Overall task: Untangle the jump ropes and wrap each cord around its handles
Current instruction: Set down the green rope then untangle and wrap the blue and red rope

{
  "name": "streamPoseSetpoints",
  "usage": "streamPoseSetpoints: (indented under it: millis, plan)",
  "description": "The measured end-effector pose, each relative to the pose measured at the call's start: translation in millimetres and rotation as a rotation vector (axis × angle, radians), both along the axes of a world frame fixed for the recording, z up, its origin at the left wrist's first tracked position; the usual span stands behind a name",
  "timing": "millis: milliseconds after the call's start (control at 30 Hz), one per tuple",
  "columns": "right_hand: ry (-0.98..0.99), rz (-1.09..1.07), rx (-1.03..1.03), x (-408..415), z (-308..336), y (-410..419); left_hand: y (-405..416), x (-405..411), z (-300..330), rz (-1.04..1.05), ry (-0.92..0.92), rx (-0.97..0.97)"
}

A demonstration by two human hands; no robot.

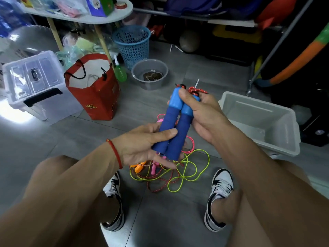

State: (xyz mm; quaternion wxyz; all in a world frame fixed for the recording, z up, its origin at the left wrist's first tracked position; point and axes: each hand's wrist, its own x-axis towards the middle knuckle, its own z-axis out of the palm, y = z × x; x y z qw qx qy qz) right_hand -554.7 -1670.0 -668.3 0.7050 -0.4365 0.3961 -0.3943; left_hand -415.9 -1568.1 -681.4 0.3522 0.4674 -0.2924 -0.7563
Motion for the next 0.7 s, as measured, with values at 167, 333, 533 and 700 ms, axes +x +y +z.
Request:
streamPoseSetpoints:
  millis: [167,333,533,700]
  plan:
    - [0.051,-0.007,-0.062,4,-6,1,6,4,2,0.007,0.017,0.063]
    - [0.097,-0.001,-0.102,7,-12,-2,7,7,1,-0.009,0.042,0.078]
    - [0.106,-0.047,-0.147,8,-17,-5,6,12,4,-0.041,0.05,0.083]
    - [0.177,-0.059,-0.2,8,-21,-6,7,11,4,-0.034,0.041,0.067]
